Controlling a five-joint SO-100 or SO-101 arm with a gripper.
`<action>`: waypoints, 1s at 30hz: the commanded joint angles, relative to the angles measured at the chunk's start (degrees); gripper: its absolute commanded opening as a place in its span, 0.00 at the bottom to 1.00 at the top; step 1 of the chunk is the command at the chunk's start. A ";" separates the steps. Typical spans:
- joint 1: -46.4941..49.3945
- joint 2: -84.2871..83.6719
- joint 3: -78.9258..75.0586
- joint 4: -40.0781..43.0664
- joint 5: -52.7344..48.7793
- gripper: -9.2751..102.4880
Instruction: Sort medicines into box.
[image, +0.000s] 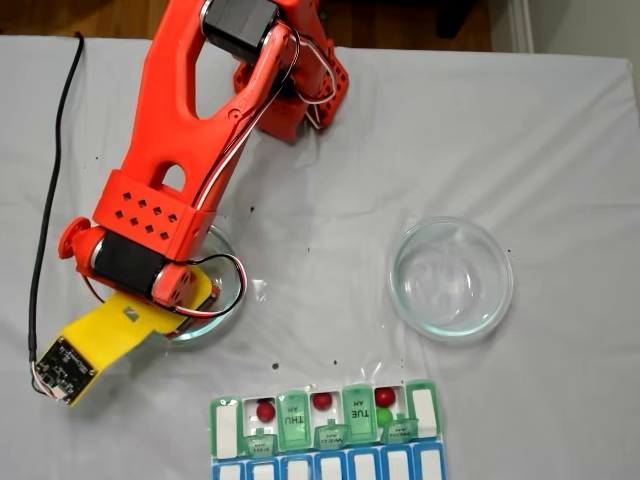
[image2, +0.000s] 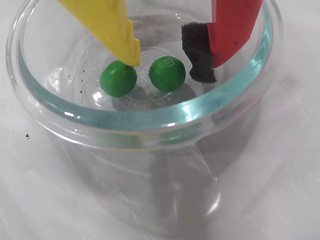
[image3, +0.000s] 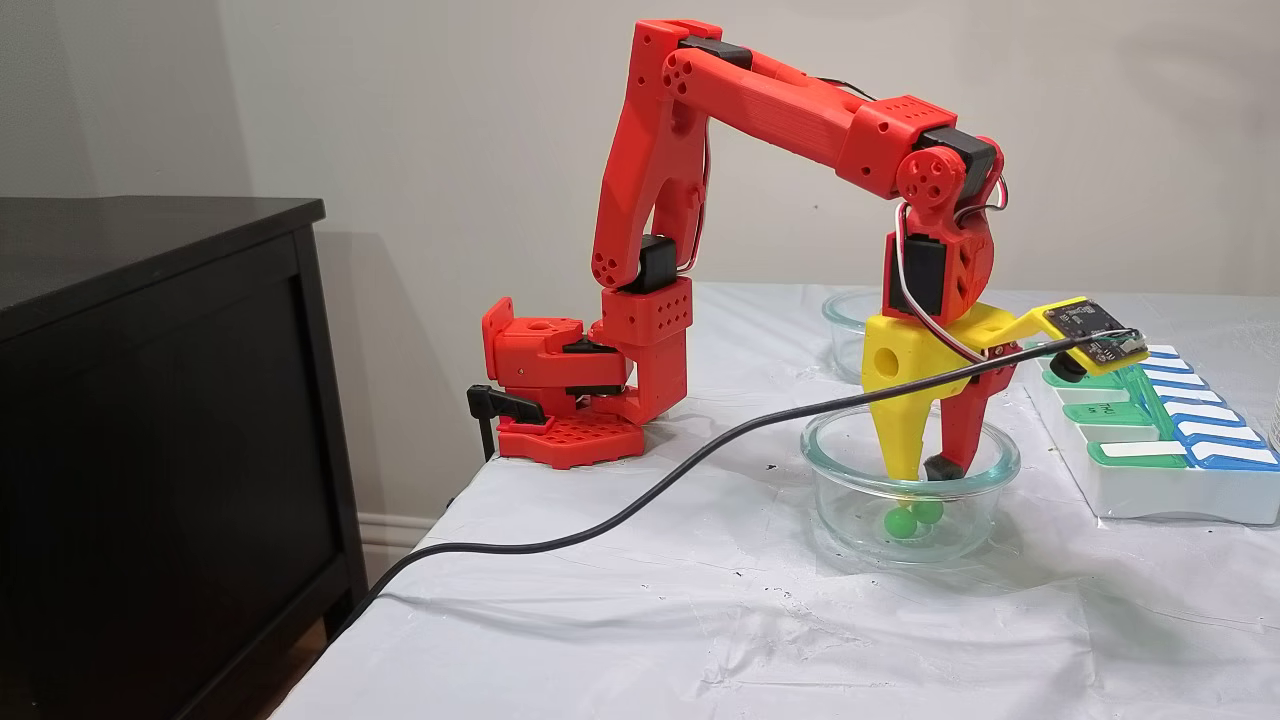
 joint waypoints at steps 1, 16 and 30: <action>0.26 6.77 -1.23 -0.79 -0.09 0.24; 0.09 7.47 0.79 -2.99 0.09 0.22; -0.35 7.73 2.20 -4.83 0.35 0.21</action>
